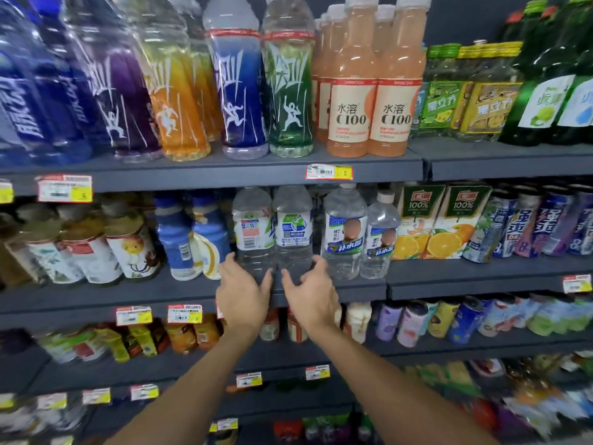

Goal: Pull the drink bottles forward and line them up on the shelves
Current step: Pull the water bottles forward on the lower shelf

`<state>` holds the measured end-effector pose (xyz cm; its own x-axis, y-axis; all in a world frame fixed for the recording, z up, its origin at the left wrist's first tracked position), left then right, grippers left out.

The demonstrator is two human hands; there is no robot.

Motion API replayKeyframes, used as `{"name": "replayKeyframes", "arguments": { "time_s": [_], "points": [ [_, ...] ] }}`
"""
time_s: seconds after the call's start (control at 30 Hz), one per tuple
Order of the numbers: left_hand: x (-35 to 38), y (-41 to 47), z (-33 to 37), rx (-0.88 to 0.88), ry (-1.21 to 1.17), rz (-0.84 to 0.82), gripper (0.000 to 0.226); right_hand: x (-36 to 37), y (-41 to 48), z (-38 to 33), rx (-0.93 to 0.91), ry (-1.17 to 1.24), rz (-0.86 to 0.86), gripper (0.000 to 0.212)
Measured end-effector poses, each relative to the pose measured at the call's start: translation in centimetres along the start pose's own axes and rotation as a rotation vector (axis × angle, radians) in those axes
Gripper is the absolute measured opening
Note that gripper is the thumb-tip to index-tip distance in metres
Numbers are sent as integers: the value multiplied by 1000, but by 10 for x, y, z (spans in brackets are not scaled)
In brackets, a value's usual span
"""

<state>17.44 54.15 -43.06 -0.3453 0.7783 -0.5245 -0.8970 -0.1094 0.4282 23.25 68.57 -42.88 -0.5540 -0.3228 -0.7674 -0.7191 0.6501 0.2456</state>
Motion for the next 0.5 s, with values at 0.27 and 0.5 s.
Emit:
{"name": "replayKeyframes", "arguments": {
  "time_s": [0.27,0.5],
  "points": [
    [1,12,10,-34,10,-6,86,6,10,-23,170,-35,6,92],
    [11,13,11,-40,19,30,86,6,18,-36,206,-8,24,92]
  ]
}}
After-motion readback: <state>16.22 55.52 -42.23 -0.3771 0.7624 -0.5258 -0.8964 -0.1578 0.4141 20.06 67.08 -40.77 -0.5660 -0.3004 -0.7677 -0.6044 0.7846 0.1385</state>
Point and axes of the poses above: each hand's wrist, its own y-axis towards the middle knuckle, its own x-axis out of the palm, z = x × y, the point moved 4 cm from there along y, towards the middle knuckle, and after that the axes turned 14 degrees about -y, right-handed, at the moved point
